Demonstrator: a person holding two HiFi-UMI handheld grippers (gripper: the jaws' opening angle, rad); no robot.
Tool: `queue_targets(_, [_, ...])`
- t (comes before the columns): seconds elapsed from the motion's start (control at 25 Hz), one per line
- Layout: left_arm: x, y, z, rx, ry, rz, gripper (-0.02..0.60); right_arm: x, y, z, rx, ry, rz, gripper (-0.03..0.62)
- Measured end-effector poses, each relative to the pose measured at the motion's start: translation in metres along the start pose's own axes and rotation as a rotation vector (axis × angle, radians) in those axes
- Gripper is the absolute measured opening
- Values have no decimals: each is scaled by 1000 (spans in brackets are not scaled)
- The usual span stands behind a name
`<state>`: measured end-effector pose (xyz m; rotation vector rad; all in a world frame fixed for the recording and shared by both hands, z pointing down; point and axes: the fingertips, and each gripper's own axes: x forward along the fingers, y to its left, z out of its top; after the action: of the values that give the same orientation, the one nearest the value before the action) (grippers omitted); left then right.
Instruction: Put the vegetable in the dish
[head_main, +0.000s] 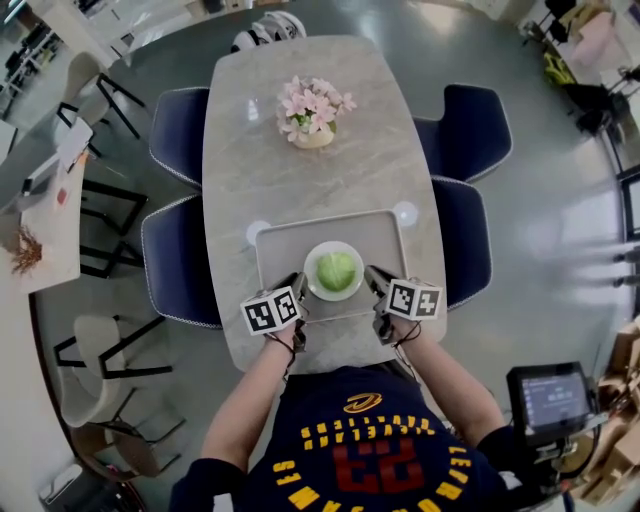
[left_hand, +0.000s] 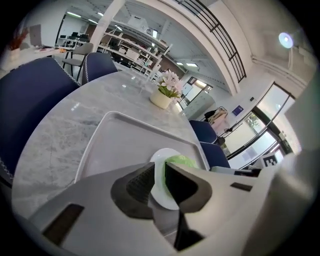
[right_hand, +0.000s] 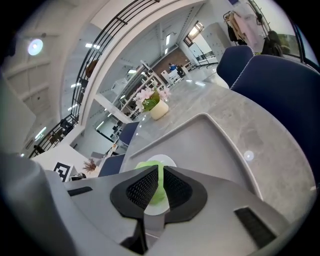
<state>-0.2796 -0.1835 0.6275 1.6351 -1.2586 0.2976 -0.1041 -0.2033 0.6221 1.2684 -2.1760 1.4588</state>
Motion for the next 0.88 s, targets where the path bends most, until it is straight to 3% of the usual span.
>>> queue_targets(0.2, [-34, -39, 6, 42, -71, -90, 64, -17, 25, 5, -6, -27, 61, 34])
queue_targets(0.48, [-75, -87, 11, 25, -148, -243, 64, -48, 71, 10, -90, -80, 166, 34])
queue_targets(0.72, [-107, -117, 7, 112, -178, -282, 64, -81, 101, 11, -112, -112, 248, 34])
queue_targets(0.88, [-119, -130, 8, 128, -202, -321, 64, -96, 119, 19, -141, -146, 294, 34])
